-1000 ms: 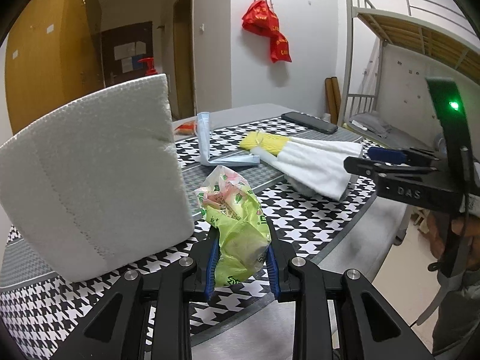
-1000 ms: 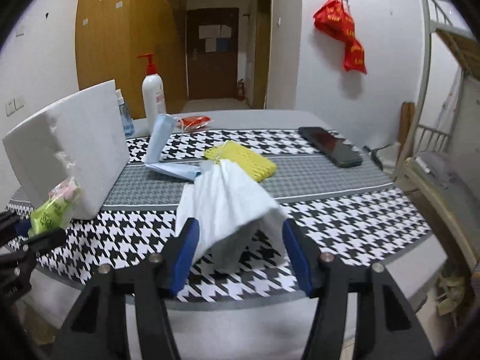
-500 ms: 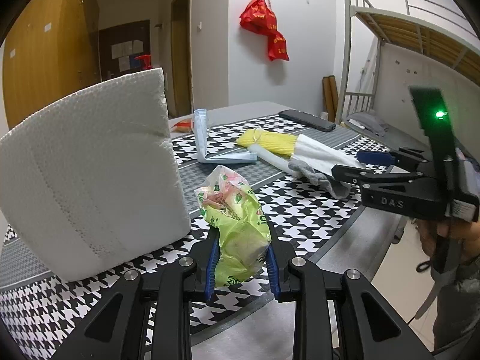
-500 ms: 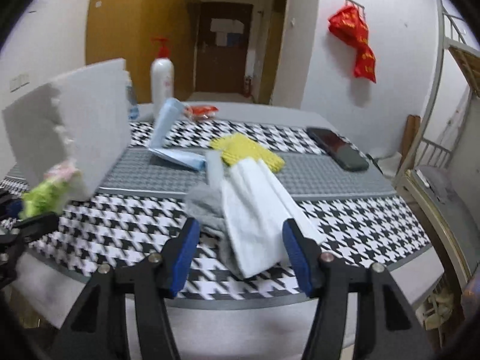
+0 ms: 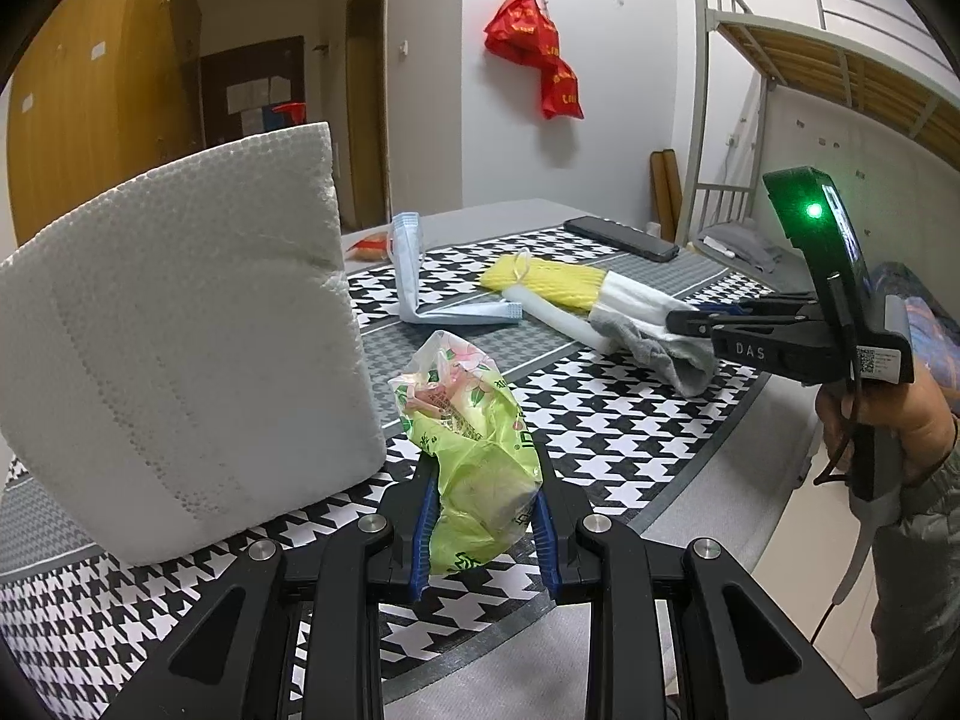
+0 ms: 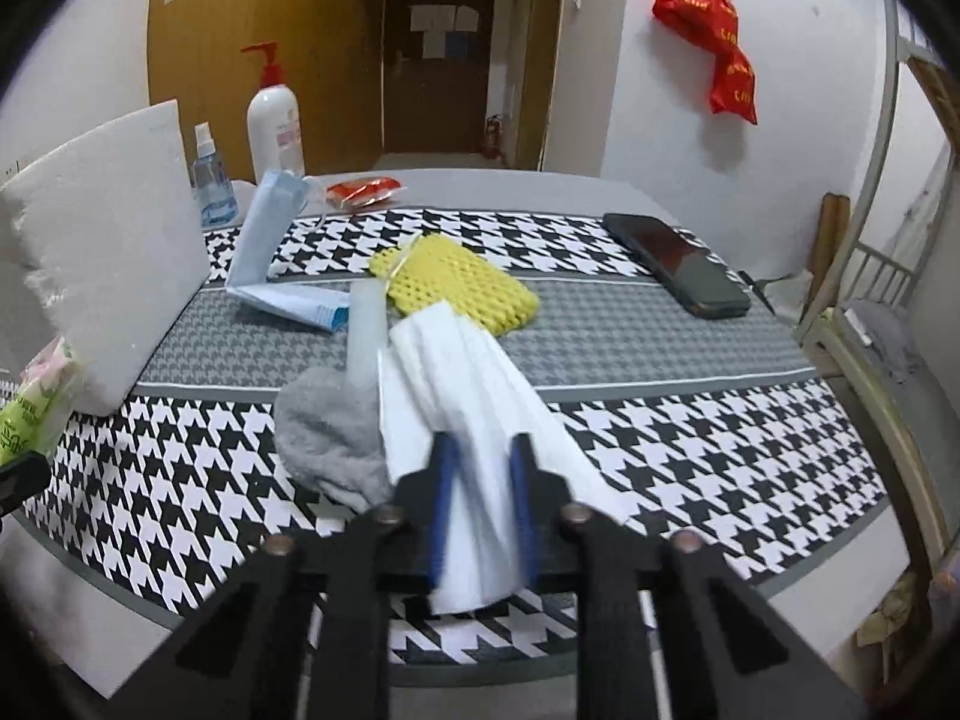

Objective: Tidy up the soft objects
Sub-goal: 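Raise the white cloth with the right tool, letting the grey sock drop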

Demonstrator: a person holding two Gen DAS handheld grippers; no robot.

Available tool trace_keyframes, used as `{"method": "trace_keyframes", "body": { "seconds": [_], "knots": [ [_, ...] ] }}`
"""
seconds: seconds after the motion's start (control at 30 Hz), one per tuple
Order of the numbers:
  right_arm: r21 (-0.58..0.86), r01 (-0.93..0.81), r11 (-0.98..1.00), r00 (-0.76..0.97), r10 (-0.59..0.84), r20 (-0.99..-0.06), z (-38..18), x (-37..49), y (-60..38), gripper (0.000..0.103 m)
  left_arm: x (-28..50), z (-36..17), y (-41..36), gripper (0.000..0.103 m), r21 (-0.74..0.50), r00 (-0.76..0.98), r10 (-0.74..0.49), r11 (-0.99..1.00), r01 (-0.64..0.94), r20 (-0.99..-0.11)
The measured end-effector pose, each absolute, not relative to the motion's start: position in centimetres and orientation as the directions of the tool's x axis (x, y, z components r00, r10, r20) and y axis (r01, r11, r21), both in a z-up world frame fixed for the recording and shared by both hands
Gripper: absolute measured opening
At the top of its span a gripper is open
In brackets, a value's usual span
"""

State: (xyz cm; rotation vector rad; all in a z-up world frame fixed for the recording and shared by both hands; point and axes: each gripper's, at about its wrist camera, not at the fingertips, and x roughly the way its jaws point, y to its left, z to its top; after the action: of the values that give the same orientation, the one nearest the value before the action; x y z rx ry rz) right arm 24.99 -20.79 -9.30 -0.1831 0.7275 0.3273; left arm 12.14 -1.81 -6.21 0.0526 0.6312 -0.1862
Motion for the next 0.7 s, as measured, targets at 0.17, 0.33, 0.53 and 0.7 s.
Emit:
{"method": "trace_keyframes", "body": {
  "seconds": [0.17,0.33,0.53,0.7],
  "knots": [
    [0.038,-0.357,0.933,0.693,0.292,-0.659,-8.5,24.9,-21.8,0.009,12.2,-6.1,-1.6,0.029,-0.010,0.794,-0.154,0.983,0.184,-0.589],
    [0.109,-0.351,0.930,0.721,0.342,-0.603,-5.7,23.6,-23.0,0.009,11.6,-5.9,-1.4,0.029,-0.012,0.801,-0.161,0.982,0.188,-0.577],
    [0.146,-0.353,0.924,0.759,0.374,-0.533,-2.5,22.0,-23.4,0.009,10.6,-5.5,-1.1,0.029,-0.014,0.810,-0.159,0.983,0.183,-0.565],
    [0.132,-0.372,0.919,0.777,0.386,-0.498,-0.6,20.6,-22.8,0.009,10.0,-5.1,-0.8,0.029,-0.020,0.819,-0.156,0.985,0.174,-0.552]
  ]
}}
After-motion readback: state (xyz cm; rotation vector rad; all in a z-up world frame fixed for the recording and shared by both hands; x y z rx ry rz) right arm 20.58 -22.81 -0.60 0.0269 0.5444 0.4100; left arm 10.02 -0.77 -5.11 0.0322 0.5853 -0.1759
